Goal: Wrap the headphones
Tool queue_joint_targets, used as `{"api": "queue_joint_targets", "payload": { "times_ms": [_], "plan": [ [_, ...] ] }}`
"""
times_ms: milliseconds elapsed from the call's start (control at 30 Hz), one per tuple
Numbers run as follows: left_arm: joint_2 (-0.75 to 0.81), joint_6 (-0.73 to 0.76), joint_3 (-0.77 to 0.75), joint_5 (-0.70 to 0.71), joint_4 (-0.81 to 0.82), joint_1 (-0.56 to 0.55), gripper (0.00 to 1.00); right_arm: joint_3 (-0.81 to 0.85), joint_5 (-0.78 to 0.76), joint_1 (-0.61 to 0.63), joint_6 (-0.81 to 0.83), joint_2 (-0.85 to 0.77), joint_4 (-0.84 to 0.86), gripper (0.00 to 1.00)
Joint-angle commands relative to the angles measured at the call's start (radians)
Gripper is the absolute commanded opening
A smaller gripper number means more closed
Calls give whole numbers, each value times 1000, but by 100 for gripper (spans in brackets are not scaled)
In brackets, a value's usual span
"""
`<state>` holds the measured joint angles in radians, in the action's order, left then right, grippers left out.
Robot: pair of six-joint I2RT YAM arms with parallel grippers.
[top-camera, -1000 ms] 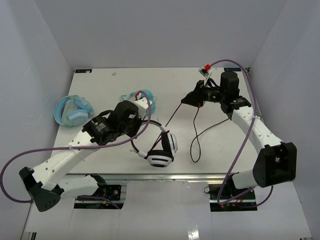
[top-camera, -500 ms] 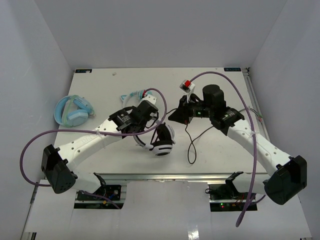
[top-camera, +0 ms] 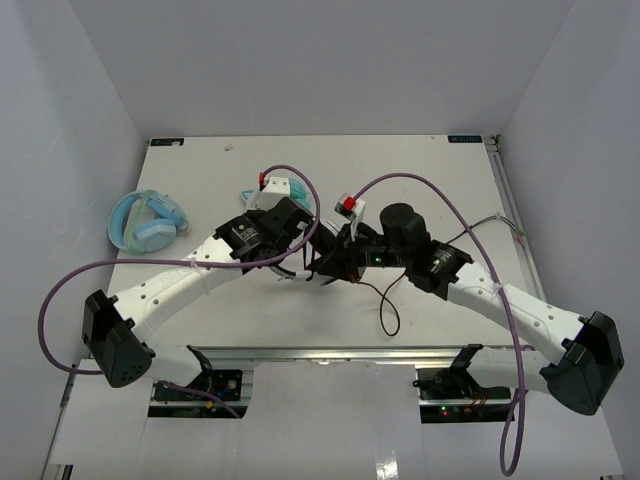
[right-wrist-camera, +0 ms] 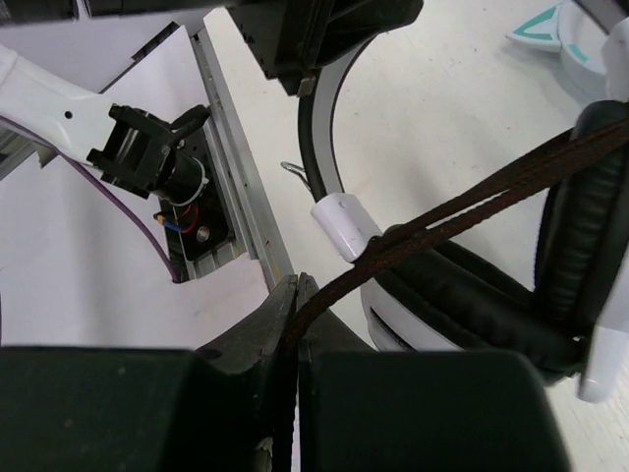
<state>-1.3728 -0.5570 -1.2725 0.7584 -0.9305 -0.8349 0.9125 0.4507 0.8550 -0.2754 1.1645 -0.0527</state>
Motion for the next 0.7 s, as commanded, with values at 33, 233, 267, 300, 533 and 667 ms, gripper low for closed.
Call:
{"api": "queue_joint_targets", "payload": {
  "times_ms": [33,233,267,300,533,667],
  "plan": [
    [84,-103,-18,-3,98,56,0,-97,-76,103,-51,-48,180,8],
    [164,-156,14,-28,156,65,0,-247,-290,202,-52,-72,299,10],
    [177,-161,18,-27,161,67,0,-276,-315,221,-49,-75,331,11],
    [188,-166,21,-23,162,69,0,-299,-339,239,-46,-76,367,11],
    [273,-212,33,-16,181,70,0,-360,-563,366,-32,-52,487,12],
    [320,-224,38,-38,195,72,0,-420,-629,386,-40,-21,579,12]
  ]
}}
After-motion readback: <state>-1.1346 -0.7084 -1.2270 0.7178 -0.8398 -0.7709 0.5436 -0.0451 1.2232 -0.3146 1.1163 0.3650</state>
